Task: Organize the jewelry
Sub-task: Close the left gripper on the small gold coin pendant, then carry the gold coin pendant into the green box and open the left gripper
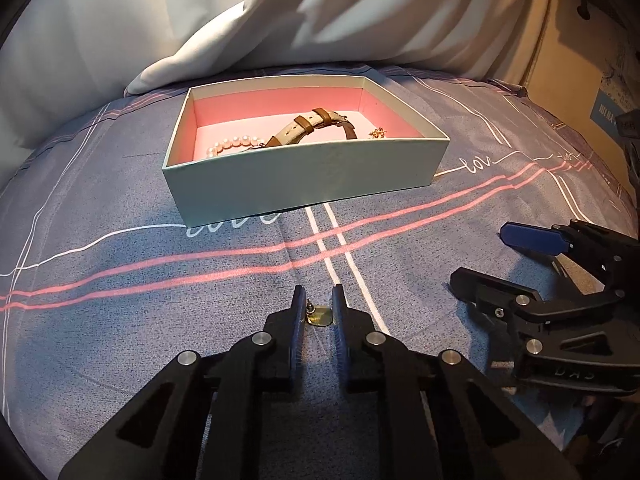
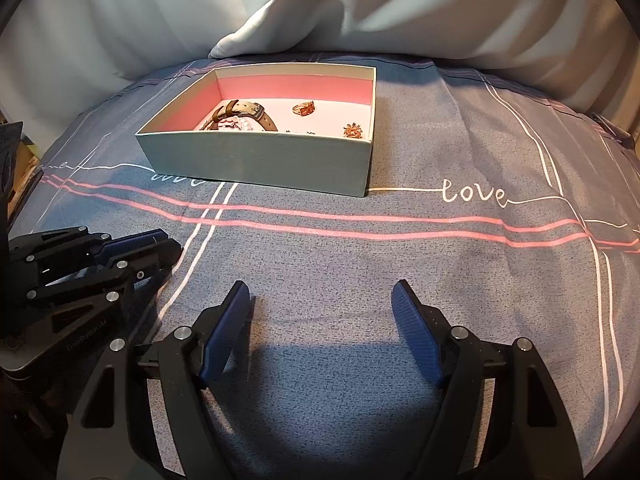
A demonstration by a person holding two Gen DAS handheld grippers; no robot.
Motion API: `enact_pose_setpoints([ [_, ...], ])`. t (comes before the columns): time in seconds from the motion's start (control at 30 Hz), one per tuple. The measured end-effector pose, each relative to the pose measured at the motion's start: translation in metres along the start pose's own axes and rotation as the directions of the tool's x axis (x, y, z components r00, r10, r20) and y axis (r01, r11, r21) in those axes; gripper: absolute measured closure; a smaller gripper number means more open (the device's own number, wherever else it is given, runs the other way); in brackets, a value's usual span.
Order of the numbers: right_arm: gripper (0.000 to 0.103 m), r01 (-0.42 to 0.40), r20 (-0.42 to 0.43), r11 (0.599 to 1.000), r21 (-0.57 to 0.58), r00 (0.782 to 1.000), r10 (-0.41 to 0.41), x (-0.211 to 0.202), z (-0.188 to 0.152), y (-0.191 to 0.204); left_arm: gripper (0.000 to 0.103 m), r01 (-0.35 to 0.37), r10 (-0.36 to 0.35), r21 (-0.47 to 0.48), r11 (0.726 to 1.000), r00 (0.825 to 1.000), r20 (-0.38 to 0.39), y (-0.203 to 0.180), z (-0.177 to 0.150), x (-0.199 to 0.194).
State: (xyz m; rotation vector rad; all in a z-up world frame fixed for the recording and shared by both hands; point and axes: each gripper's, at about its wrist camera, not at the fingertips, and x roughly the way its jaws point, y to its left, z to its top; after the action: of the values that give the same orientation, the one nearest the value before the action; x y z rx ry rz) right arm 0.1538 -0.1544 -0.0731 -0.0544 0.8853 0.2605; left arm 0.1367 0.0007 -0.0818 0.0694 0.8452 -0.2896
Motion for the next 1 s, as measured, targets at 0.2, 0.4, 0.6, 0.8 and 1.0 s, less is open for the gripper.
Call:
enact_pose_setpoints([
  [0.2,0.029,-0.009,0.0,1.0,-0.007,1.0,0.009,0.001,0.0,0.002,0.09,0.035,-0.035,-0.027,0.999,0.999,0.014,0.006,-0.001,-0.002],
  [0.4,0.029,-0.022,0.001,1.0,-0.012,1.0,0.022,0.001,0.0,0.005,0.09,0.05,-0.049,-0.055,0.997,0.999,0.022,0.011,-0.001,-0.004],
  [0.6,0.028,-0.037,-0.003,0.999,-0.039,0.999,0.037,0.004,0.001,0.013,0.09,0.034,-0.033,-0.054,0.998,0.999,0.022,0.01,0.001,-0.006],
  [0.8,0.09,-0.109,-0.023,0.991,-0.077,0.994,0.107,0.008,0.004,0.029,0.09,0.033,-0.032,-0.068,0.997,0.999,0.019,0.013,0.004,-0.009],
  [1.0,0.095,-0.127,-0.004,0.988,-0.086,0.992,0.128,0.003,0.01,0.038,0.09,0.039,-0.037,-0.075,0.996,0.999,0.027,0.014,0.009,-0.016],
])
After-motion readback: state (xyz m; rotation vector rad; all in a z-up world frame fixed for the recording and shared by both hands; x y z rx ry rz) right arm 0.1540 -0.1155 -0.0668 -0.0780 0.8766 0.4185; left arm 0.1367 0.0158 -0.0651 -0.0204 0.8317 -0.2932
